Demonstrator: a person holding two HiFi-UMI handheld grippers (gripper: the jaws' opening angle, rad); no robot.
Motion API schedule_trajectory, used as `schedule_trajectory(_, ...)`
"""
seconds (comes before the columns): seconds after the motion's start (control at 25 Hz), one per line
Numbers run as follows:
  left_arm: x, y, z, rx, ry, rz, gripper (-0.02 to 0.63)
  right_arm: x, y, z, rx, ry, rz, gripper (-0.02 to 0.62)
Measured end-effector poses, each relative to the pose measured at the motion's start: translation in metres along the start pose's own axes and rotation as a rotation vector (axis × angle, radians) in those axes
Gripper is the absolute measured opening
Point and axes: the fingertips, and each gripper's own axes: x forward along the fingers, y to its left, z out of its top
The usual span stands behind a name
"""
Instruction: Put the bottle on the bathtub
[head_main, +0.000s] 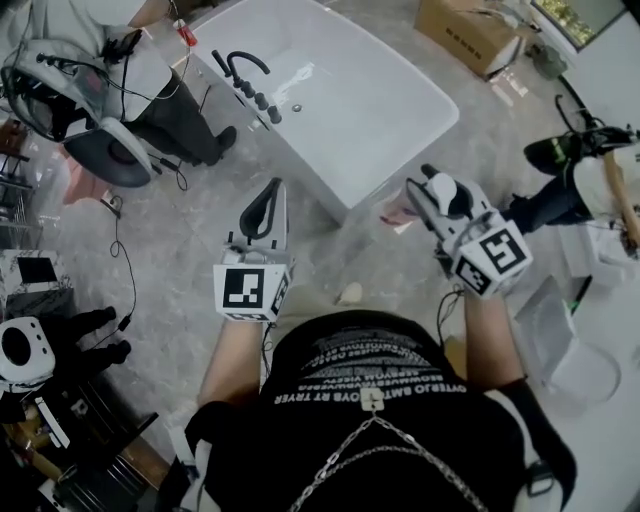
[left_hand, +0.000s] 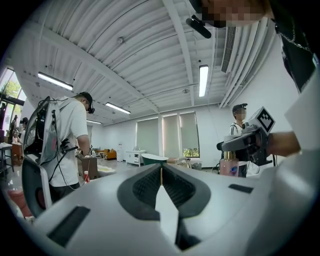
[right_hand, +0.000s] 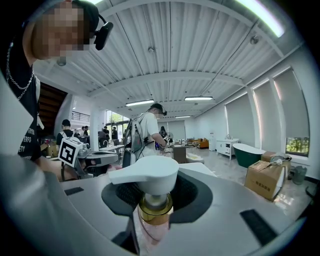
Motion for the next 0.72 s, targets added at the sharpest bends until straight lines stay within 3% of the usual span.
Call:
schedule_trajectory(0.2,-0.012,-0.019,0.021,0.002,-0.04,0.014,0.009,-0.014,0.003,0.005,0.007,-0.009,0.001,0.127)
schedule_trajectory(0.4,0.006,-0.007,0.011,0.039,-0.036,0.013,0.005,0.015,-0.008,-0.01,0.028,0.004,-0.001,0.127)
schedule_trajectory(0.72,0.055,0.011,-0.008,0.024,-0.031,-0.045,0.002,0.055,-0.029,-0.029,0.053,-0.007,-0.043,0.127)
